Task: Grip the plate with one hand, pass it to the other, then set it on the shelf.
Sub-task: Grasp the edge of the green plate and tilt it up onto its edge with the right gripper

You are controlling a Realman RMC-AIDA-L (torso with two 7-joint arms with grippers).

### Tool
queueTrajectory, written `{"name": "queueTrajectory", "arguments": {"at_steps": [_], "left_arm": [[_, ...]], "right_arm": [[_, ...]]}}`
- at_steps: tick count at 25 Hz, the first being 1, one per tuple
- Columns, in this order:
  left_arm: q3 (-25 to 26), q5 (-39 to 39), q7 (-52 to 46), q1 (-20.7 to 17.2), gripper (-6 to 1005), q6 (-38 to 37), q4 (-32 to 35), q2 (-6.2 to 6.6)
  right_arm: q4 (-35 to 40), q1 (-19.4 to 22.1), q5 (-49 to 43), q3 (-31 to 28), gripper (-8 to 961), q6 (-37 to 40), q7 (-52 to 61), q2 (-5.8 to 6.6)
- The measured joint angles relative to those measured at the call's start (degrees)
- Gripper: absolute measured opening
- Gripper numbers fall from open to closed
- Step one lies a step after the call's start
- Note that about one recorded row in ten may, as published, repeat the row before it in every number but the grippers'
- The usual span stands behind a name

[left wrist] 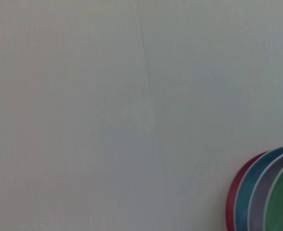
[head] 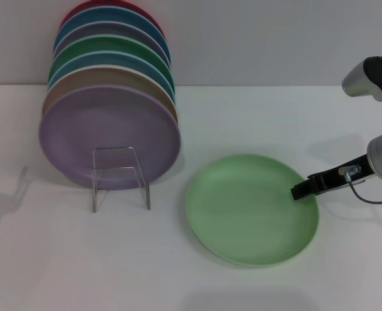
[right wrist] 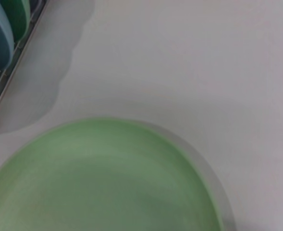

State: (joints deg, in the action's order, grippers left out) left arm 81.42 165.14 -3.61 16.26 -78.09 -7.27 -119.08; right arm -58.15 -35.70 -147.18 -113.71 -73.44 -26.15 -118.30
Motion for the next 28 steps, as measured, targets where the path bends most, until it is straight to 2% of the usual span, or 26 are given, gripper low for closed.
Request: {"name": "queueTrajectory", "arguments": {"at_steps": [1, 7, 26, 28], "left_arm": [[0.0, 0.0, 0.0, 0.0, 815, 0.0, -0.1, 0.0], [0.0, 0.2, 0.0, -0.2, 815, 0.0, -0.2, 0.0], [0.0, 0.4, 0.0, -0.1, 815, 0.0, -0.2, 0.0], [0.0, 0.4, 0.0, -0.1, 815, 0.0, -0.2, 0.0]], "right_arm": [[0.0, 0.0, -0.1, 0.0, 667, 0.0, 0.0, 0.0], [0.1, 0.0, -0.2, 1.0, 462, 0.0, -0.1, 0.0], [0.7, -0.3, -1.8, 3.2, 338, 0.4, 0.9, -0.09], [0.4, -0.3, -1.8, 3.7, 262, 0.5, 1.0, -0.08]]}}
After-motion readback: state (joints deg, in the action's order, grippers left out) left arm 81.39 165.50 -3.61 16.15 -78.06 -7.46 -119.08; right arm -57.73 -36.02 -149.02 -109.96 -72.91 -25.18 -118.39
